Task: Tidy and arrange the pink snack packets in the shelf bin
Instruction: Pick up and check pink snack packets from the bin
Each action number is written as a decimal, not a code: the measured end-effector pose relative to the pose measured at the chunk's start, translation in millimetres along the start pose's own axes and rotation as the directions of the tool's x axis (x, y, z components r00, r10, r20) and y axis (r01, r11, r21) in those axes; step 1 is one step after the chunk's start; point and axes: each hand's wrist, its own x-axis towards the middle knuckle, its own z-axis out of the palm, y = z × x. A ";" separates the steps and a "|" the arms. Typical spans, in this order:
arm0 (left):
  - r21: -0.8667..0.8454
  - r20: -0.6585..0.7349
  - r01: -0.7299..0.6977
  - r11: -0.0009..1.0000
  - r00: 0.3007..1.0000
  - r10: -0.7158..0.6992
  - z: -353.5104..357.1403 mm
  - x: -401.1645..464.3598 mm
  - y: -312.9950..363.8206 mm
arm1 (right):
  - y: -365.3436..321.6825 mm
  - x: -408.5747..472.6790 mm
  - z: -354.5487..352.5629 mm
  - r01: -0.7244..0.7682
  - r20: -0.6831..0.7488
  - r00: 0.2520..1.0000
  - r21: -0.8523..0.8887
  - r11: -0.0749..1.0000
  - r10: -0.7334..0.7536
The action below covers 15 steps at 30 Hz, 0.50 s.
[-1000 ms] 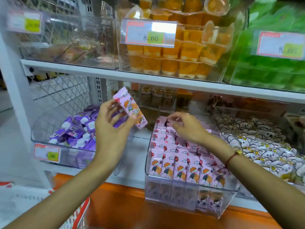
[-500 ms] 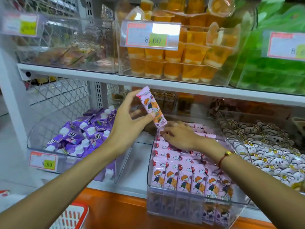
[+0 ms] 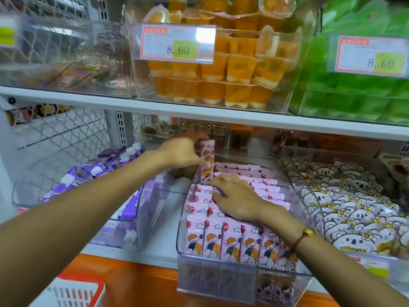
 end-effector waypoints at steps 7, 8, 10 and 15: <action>0.236 0.258 -0.045 0.971 0.966 -0.018 2.9 6.7 6.4 | -0.3 -1.1 0.2 0.025 -0.044 0.999 0.039 0.999 -0.023; 0.231 0.236 -0.043 0.972 0.972 -0.013 5.6 6.2 5.5 | -0.7 -1.3 -0.3 0.026 -0.070 0.997 0.069 0.997 -0.021; 0.187 0.074 -0.002 0.982 0.997 -0.012 10.4 1.4 4.1 | 0.7 -0.2 -2.5 0.014 -0.124 0.992 0.152 0.988 0.005; -0.205 -0.263 0.129 0.970 0.948 -0.181 23.1 -47.4 7.6 | 4.2 16.8 -10.7 -0.040 -0.106 0.993 0.091 0.995 0.050</action>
